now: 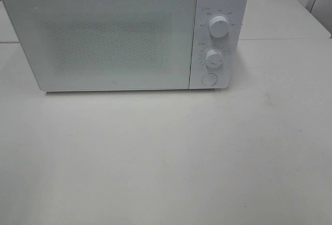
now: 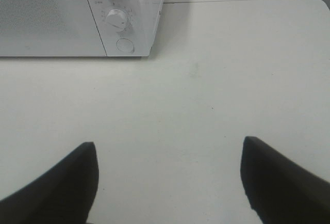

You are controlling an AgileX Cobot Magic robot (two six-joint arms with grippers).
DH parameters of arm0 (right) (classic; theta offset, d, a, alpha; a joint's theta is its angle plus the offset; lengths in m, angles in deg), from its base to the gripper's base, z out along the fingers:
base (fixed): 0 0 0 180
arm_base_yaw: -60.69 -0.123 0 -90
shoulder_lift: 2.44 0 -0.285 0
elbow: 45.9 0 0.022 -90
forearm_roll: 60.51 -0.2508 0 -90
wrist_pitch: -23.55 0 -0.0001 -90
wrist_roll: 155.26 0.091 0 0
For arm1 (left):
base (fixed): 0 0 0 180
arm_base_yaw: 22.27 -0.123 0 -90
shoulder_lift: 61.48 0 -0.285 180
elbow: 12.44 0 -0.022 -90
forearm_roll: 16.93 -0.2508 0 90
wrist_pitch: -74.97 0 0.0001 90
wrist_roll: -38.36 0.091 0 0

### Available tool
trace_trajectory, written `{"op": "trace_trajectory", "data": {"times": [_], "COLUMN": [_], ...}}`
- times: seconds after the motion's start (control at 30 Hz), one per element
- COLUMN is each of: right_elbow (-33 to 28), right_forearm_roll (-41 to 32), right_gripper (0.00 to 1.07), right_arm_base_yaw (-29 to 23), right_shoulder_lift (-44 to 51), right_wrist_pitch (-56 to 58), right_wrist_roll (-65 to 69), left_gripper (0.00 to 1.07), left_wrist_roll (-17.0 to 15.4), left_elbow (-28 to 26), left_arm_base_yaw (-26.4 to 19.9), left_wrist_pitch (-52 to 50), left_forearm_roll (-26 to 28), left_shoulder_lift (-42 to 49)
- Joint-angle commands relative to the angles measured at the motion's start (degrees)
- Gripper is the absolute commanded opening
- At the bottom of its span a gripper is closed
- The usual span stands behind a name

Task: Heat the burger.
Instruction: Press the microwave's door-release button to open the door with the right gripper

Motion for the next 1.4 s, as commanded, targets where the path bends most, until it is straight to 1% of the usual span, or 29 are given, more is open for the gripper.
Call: {"op": "trace_trajectory", "data": {"times": [0.03,0.1,0.13,0.23,0.3,0.33,0.4,0.47,0.5,0.53,0.6,0.7,0.77,0.83,0.87,0.9,0.93,1.0,1.03,1.1,1.13,1.2,1.27,1.4], "right_elbow": [1.5,1.9,2.8,2.8,2.1,2.1,1.3,0.9,0.0,0.0,-1.6,-2.0,-3.9,-4.3,-5.3,-5.3,-6.0,-6.2,-6.2,-6.2,-6.2,-6.2,-6.2,-6.2], "right_forearm_roll": [0.2,0.5,0.6,0.7,0.7,0.7,0.9,0.9,0.9,0.9,0.9,0.8,0.8,0.8,0.8,0.8,0.8,0.8,0.8,0.8,0.8,0.8,0.8,0.8], "right_gripper": [0.75,0.75,0.75,0.75,0.75,0.75,0.75,0.75,0.75,0.75,0.75,0.75,0.75,0.75,0.75,0.75,0.75,0.75,0.75,0.75,0.75,0.75,0.75,0.75], "right_arm_base_yaw": [0.2,0.2,0.2,0.2,0.2,0.2,0.2,0.2,0.2,0.2,0.2,0.2,0.2,0.2,0.2,0.2,0.2,0.2,0.2,0.2,0.2,0.2,0.2,0.2], "right_shoulder_lift": [-2.8,-3.8,-6.0,-6.9,-10.3,-10.3,-13.2,-14.1,-15.9,-15.9,-18.9,-19.9,-24.4,-25.4,-28.1,-28.1,-30.8,-32.4,-35.6,-36.8,-39.4,-40.8,-44.7,-47.9], "right_wrist_pitch": [-1.8,-2.7,-5.4,-7.2,-12.3,-12.3,-16.2,-17.8,-20.6,-20.6,-25.6,-26.8,-33.3,-34.7,-39.1,-39.1,-43.0,-44.4,-47.0,-48.1,-50.6,-51.9,-55.5,-59.1], "right_wrist_roll": [0.6,0.6,0.6,0.6,0.9,0.9,0.9,0.9,0.9,0.9,0.9,0.9,0.9,0.9,0.9,0.9,0.9,0.9,0.9,0.9,1.0,1.0,1.0,1.0], "left_gripper": [0.84,0.84,0.84,0.84,0.84,0.84,0.84,0.84,0.84,0.84,0.84,0.84,0.84,0.84,0.84,0.84,0.84,0.84,0.84,0.84,0.84,0.84,0.84,0.84], "left_wrist_roll": [0.0,0.0,0.0,0.0,0.0,0.0,0.0,0.0,0.0,0.0,0.0,0.0,0.0,0.0,0.0,0.0,0.0,0.0,0.0,0.0,0.0,0.0,0.0,0.0], "left_elbow": [0.1,0.1,0.1,0.1,0.1,0.1,0.1,0.1,0.1,0.1,0.1,0.1,0.1,0.1,0.1,0.1,0.1,0.1,0.1,0.1,0.1,0.1,0.1,0.1], "left_arm_base_yaw": [-0.2,-0.2,-0.2,-0.2,-0.2,-0.2,-0.2,-0.2,-0.2,-0.2,-0.2,-0.2,-0.2,-0.2,-0.2,-0.2,-0.2,-0.2,-0.2,-0.2,-0.2,-0.2,-0.2,-0.2], "left_wrist_pitch": [-0.2,-0.2,-0.2,-0.2,-0.2,-0.2,-0.2,-0.2,-0.2,-0.2,-0.2,-0.2,-0.2,-0.2,-0.2,-0.2,-0.2,-0.2,-0.2,-0.2,-0.2,-0.2,-0.2,-0.2], "left_forearm_roll": [0.5,0.5,0.5,0.5,0.5,0.5,0.5,0.5,0.5,0.5,0.5,0.5,0.5,0.5,0.5,0.5,0.5,0.5,0.5,0.5,0.5,0.5,0.5,0.5], "left_shoulder_lift": [0.2,0.2,0.2,0.2,0.2,0.2,0.2,0.2,0.2,0.2,0.2,0.2,0.2,0.2,0.2,0.2,0.2,0.2,0.2,0.2,0.2,0.2,0.2,0.2]}}
